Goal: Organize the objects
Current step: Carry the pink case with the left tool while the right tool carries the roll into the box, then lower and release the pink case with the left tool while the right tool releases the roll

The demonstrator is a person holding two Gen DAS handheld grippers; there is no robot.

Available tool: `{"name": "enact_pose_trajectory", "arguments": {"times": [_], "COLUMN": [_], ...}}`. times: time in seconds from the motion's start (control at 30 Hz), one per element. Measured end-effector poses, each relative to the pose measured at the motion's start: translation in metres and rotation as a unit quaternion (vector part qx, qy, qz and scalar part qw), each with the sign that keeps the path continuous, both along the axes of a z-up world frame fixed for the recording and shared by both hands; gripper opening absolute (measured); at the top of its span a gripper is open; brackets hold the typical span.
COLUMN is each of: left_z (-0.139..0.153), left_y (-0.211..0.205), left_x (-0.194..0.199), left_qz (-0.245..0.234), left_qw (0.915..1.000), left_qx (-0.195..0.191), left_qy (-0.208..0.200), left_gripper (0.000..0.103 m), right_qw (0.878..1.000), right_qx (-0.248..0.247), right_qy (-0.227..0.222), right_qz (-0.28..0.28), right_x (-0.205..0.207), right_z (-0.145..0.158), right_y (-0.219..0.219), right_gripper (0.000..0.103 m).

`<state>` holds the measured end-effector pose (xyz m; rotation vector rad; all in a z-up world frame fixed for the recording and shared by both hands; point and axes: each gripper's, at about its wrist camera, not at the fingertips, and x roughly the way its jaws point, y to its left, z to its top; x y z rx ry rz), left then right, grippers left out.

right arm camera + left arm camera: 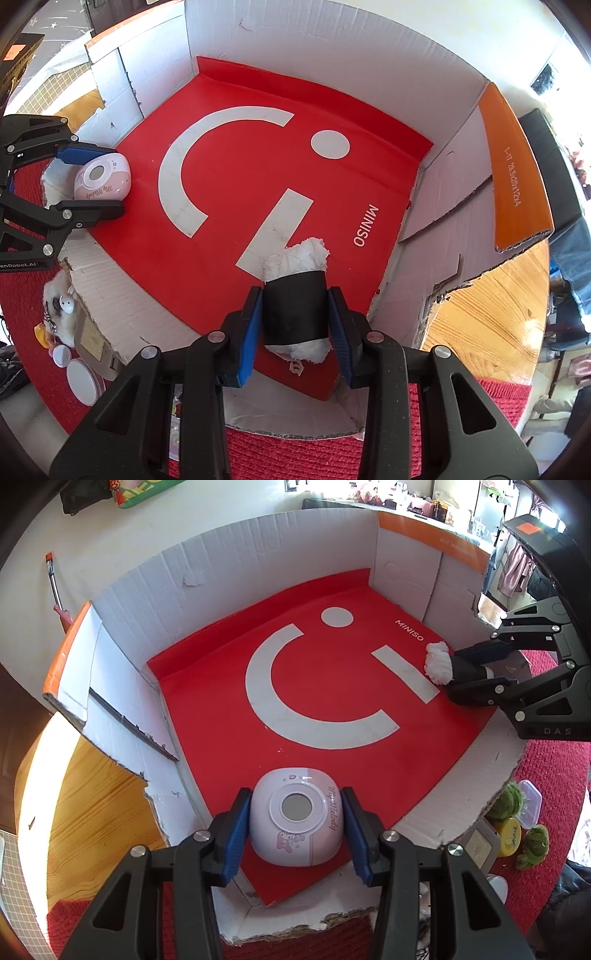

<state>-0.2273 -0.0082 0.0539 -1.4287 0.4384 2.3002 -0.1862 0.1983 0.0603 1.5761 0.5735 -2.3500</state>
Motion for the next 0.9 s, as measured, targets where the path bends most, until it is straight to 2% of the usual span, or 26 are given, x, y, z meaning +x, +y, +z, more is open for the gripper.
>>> {"name": "enact_pose_trajectory", "arguments": {"times": [0.23,0.33,0.53,0.9], "left_z": [0.003,0.001,0.002,0.006], "left_y": [-0.003,-0.001,-0.006,-0.016], "left_x": [0.002,0.001,0.001,0.005], "left_qz": [0.000,0.001,0.000,0.006], "left_qw": [1.0000,1.0000,1.0000,0.9998], "left_qx": [-0.003,-0.003,0.000,0.017], "left_qy": [0.001,0.002,0.002,-0.003], "left_gripper": [0.051,0.053,0.058,0.060], "right_qw": [1.000,1.000,1.000,1.000], "right_qx": [0.004,0.009,0.008,0.002], "right_qy": [0.001,0.004,0.005,0.003], "right_qz": [0.000,-0.001,-0.001,-0.002], "right_x": [0.011,0.016,0.025,0.042], "right_z": [0.002,0.003,0.006,0.011], "right_y": [0.008,0.013,0.023,0.043], "right_gripper": [0.034,0.039,0.040,0.044]}}
